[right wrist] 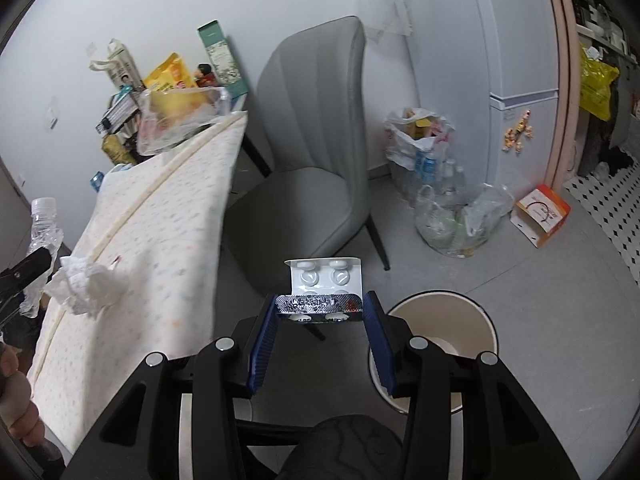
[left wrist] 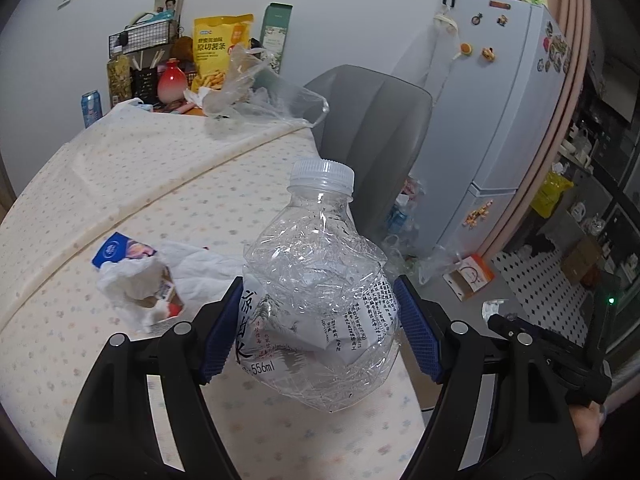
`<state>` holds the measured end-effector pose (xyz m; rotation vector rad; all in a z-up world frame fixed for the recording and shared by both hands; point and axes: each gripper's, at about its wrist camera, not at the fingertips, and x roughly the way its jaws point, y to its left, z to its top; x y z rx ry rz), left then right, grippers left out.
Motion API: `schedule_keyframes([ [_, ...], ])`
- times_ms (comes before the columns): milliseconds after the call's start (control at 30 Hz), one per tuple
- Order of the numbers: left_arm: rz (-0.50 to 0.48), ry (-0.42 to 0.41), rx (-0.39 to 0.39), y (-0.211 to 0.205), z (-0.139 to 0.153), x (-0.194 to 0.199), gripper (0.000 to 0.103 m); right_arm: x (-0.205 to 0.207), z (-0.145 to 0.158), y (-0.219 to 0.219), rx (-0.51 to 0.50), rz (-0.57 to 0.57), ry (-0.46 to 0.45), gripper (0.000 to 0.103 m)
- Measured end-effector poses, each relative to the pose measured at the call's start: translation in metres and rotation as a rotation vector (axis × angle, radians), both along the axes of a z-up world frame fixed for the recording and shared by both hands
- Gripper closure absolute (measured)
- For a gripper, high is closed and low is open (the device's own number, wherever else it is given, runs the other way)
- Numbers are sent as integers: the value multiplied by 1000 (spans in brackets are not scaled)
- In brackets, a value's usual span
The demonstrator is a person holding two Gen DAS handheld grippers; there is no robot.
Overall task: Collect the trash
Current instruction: 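Carry the bottle and blister pack in both tools toward the trash bin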
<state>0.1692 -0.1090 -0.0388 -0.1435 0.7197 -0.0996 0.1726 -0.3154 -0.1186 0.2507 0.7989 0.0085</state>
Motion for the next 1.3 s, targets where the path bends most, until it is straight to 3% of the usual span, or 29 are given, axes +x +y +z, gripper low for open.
schedule_keyframes([
  [267, -33, 19, 8, -19, -8, 8, 29, 13, -7, -26, -14, -44, -10, 59],
  [433, -44, 28, 16, -24, -9, 9, 29, 25, -17, -38, -32, -80, 5, 32],
  [533, -46, 32, 21, -23, -10, 10, 29, 21, -17, -42, -25, -99, -5, 24],
  [867, -90, 53, 26, -43, -18, 15, 29, -14, -10, -56, 13, -132, -32, 18],
  [1300, -250, 97, 27, -134, -37, 41, 29, -67, 21, -98, 32, -202, -118, 16],
])
